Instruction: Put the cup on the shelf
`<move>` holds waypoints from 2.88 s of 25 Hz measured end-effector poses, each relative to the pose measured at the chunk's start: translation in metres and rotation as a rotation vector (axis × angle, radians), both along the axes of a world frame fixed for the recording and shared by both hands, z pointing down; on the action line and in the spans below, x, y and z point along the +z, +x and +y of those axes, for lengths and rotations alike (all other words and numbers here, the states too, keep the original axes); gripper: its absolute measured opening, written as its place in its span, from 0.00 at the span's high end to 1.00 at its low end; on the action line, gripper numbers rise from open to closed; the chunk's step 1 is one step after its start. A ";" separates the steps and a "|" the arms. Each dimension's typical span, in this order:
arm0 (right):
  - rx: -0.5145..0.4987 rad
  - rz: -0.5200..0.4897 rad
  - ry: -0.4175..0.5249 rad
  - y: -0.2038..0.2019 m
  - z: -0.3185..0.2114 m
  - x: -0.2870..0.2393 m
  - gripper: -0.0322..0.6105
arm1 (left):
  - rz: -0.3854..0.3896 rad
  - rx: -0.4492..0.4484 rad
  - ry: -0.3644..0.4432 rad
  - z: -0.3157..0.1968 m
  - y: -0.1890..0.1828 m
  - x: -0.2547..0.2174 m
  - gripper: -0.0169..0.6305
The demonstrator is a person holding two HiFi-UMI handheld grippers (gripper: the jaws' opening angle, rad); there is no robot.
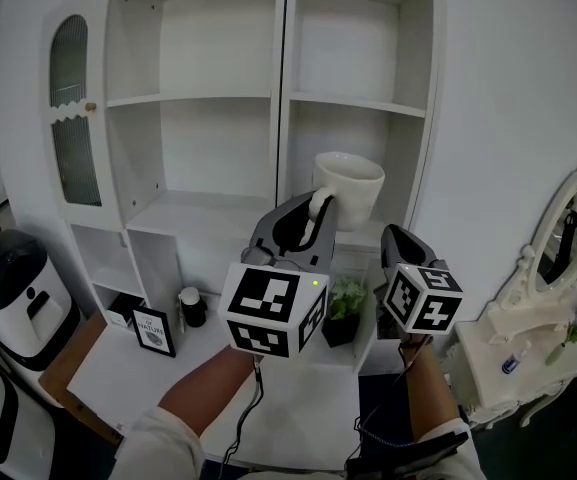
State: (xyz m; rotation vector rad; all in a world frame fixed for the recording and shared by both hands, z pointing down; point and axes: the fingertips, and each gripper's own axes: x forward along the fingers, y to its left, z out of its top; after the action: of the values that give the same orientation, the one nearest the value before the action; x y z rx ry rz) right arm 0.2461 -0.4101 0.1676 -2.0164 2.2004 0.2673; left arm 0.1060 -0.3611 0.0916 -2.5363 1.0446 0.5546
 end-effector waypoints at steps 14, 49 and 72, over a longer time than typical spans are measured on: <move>-0.027 -0.017 -0.018 -0.003 -0.018 -0.003 0.92 | 0.033 0.013 0.030 -0.009 0.008 -0.038 0.90; -0.053 -0.013 0.002 -0.001 -0.041 -0.019 0.91 | 0.082 -0.042 0.077 -0.031 0.014 -0.140 0.90; -0.065 0.002 0.000 0.007 -0.067 -0.020 0.91 | 0.063 -0.135 -0.025 -0.110 0.041 -0.183 0.90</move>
State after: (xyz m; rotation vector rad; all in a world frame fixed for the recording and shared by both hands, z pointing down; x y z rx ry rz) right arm 0.2529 -0.4774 0.1474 -1.9409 2.2623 0.2617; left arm 0.1474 -0.4712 -0.0910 -2.4605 1.2419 0.5898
